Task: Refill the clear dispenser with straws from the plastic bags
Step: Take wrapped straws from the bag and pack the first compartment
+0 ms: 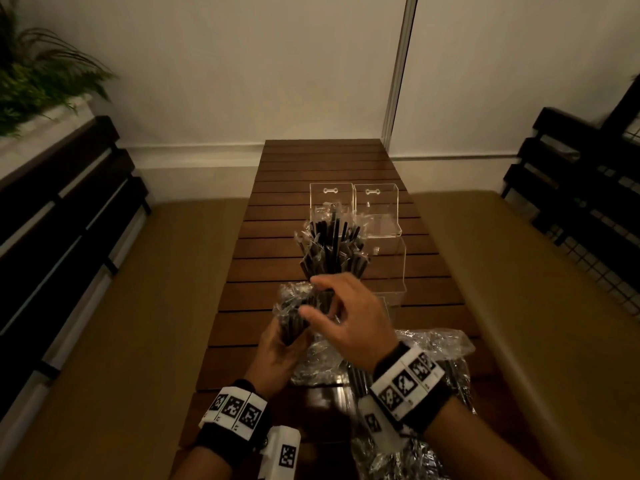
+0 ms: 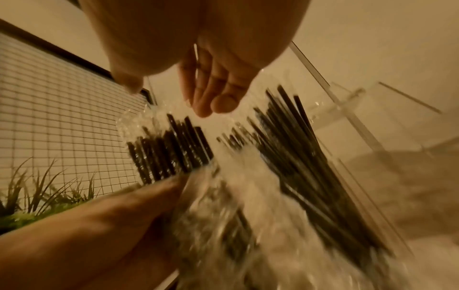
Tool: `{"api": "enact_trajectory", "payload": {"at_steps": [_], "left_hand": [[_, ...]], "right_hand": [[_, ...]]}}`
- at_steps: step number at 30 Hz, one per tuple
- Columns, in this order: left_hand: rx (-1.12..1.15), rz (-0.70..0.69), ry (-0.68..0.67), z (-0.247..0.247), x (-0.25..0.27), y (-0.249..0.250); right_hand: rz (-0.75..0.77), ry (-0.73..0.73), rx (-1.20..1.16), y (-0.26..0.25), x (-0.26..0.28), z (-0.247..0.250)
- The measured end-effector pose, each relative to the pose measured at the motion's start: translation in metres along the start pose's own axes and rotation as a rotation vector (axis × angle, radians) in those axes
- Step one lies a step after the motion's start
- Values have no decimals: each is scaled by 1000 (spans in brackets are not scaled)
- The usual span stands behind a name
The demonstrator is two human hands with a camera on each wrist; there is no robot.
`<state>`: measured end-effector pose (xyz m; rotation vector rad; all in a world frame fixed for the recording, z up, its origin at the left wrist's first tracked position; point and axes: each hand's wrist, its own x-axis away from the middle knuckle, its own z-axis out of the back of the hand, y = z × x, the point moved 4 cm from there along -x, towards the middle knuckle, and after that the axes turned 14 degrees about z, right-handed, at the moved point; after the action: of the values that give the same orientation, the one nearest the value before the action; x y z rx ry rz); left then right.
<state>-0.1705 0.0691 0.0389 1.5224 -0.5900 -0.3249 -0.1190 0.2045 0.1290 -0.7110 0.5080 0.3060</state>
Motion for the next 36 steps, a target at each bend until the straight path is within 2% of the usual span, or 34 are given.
{"api": "enact_trajectory", "payload": {"at_steps": [4, 6, 9, 13, 15, 18, 26, 36], "left_hand": [[-6, -57, -29, -3, 6, 7], [59, -1, -44, -8, 3, 3], [125, 67, 16, -9, -1, -3], [-15, 6, 24, -1, -1, -3], [-63, 10, 15, 3, -4, -6], [-59, 14, -9, 3, -5, -4], [-102, -2, -49, 5, -10, 0], [-133, -30, -6, 9, -12, -4]], "right_hand": [[-179, -105, -167, 11, 17, -22], [-197, -152, -195, 10, 17, -29], [-223, -184, -252, 7, 15, -34], [-246, -151, -364, 12, 14, -33], [-245, -181, -402, 15, 14, -30], [-235, -218, -368, 19, 10, -28], [-226, -126, -290, 25, 9, -31], [-255, -167, -271, 32, 5, -28]]}}
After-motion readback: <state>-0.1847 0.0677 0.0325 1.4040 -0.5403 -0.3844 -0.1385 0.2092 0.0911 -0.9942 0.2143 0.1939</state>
